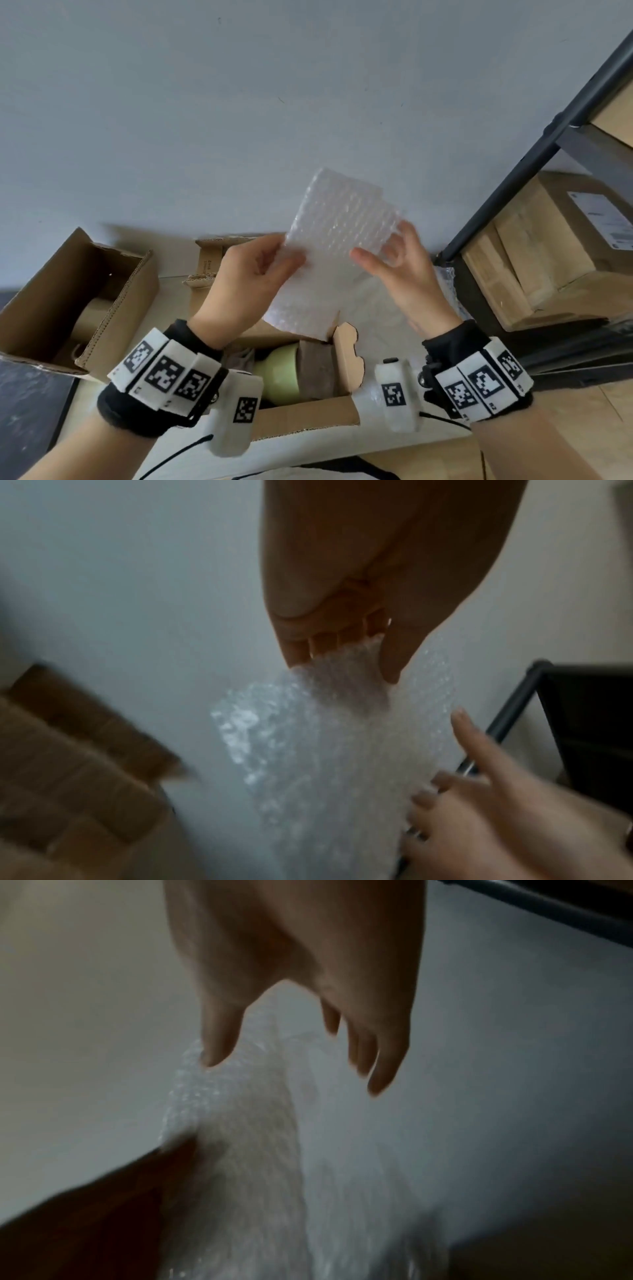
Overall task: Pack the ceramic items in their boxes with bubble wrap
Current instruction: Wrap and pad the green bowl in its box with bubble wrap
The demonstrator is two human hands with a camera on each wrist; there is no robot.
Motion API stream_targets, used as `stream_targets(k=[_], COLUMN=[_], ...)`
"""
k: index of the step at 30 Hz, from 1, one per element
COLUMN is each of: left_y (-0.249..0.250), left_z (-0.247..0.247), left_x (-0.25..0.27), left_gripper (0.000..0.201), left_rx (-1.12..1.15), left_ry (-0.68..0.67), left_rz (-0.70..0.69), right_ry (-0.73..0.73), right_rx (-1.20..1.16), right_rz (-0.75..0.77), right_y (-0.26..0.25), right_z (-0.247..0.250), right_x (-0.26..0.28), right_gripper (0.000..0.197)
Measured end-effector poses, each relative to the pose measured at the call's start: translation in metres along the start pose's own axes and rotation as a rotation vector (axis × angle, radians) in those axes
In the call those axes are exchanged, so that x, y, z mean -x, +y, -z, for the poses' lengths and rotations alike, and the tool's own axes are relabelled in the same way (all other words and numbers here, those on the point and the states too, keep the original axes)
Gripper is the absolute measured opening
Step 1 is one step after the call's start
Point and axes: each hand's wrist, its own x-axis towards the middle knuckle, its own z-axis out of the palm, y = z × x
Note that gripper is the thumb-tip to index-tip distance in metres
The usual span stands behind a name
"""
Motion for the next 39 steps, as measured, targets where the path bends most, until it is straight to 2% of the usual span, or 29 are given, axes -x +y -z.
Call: stream_targets(k=[2,4,8,11,16,18,21,23,25,28,29,31,33,34,35,37,39], left_y=[0.005,0.004,-0.002,-0.008,-0.017,-0.022,-0.026,-0.031,-0.040,-0.065,-0.076,-0.097,-0.112,-0.118,-0.123,-0.128,-0.135], left_z=[0.001,0.002,0.005,0.009,0.010,0.011,0.016,0.014,0.011,0.010,0.012,0.018,0.023,0.026,0.028,0.031,0.032], left_x=[0.001,0.003,0.007,0.011,0.018,0.020,0.022,0.026,0.030,0.039,0.045,0.061,0.081,0.090,0.099,0.111,0.122], left_gripper=[0.030,0.035,0.019,0.024,0.024,0.040,0.033,0.027,0.027,0.048,0.049,0.048,0.058,0.065,0.072,0.086,0.096], left_rx=[0.136,0.192,0.270,0.290,0.388,0.393,0.394,0.324,0.210,-0.122,-0.264,-0.514,-0.694,-0.753,-0.792,-0.848,-0.881], left_ry=[-0.030,-0.038,-0.118,-0.216,-0.257,-0.313,-0.393,-0.381,-0.348,-0.244,-0.203,-0.202,-0.279,-0.308,-0.333,-0.401,-0.457], left_rz=[0.023,0.008,0.016,0.050,0.122,0.162,0.234,0.221,0.175,0.157,0.168,0.203,0.168,0.115,0.062,0.030,0.047], right_ry=[-0.205,-0.296,-0.291,-0.288,-0.310,-0.352,-0.381,-0.402,-0.379,-0.133,-0.047,0.025,-0.027,-0.081,-0.159,-0.362,-0.483], right_rx=[-0.153,-0.186,-0.273,-0.264,-0.129,-0.096,-0.161,-0.024,0.202,0.395,0.464,0.684,0.906,1.005,1.091,1.220,1.352], right_rz=[-0.109,-0.123,-0.176,-0.183,-0.138,-0.101,-0.223,-0.240,-0.158,0.029,0.128,0.410,0.674,0.779,0.864,0.914,0.822], right_y=[0.006,0.010,0.017,0.018,0.023,0.024,0.021,0.020,0.023,0.034,0.037,0.045,0.054,0.060,0.067,0.079,0.092], right_z=[0.003,0.002,0.006,0.010,0.014,0.018,0.023,0.022,0.019,0.012,0.010,0.004,-0.004,-0.009,-0.014,-0.021,-0.027], right_x=[0.002,0.006,0.010,0.012,0.017,0.018,0.017,0.018,0.020,0.024,0.027,0.034,0.045,0.051,0.057,0.066,0.074], right_gripper=[0.049,0.031,0.027,0.013,0.025,0.023,0.030,0.030,0.023,0.050,0.051,0.034,0.012,0.010,0.016,0.028,0.036])
